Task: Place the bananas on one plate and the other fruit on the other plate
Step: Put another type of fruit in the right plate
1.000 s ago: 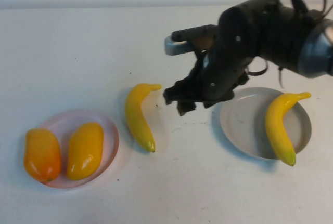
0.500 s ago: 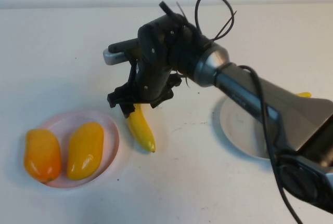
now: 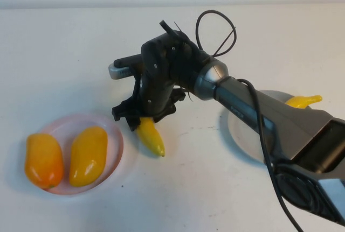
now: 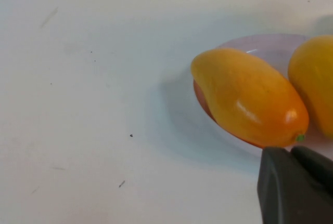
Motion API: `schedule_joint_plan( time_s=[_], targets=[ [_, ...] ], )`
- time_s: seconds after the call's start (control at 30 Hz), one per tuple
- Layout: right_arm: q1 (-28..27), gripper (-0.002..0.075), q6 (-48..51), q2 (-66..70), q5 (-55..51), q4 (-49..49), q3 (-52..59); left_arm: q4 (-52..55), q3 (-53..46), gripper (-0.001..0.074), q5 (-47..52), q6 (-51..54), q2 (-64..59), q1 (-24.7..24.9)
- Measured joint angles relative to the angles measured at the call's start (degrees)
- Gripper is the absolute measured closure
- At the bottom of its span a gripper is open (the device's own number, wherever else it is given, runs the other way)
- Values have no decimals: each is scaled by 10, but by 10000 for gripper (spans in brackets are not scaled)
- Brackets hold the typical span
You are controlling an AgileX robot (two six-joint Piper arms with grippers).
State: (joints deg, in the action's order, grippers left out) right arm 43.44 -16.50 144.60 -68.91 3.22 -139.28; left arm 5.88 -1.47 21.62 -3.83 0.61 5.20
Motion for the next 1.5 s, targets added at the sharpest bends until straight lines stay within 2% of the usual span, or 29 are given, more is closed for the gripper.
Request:
schedule_joint_plan(
  time_s=[0.17,0.3,0.47,0.63,0.83,0.97,1.1,1.27,1.5],
  targets=[
    [0,373,1,0,-12,0,1,0,0,738,0,0,0,0],
    [0,400,1,-17,-19,0,2,0,0,738,0,0,0,0],
    [-4,402,-13,-107,-21,-11,34,0,0,738,0,0,0,0],
    [-27,402,-38,-210,-21,-48,125,0,0,738,0,0,0,0],
    [-74,402,-113,-325,-12,-91,323,0,0,738,0,0,0,0],
    [-116,402,-131,-368,35,-65,458,0,0,738,0,0,0,0],
    [-151,380,-135,-374,83,-46,545,0,0,738,0,0,0,0],
    [-173,327,-135,-374,121,-40,582,0,0,738,0,0,0,0],
    [-179,302,-124,-375,121,-38,583,0,0,738,0,0,0,0]
  ],
)
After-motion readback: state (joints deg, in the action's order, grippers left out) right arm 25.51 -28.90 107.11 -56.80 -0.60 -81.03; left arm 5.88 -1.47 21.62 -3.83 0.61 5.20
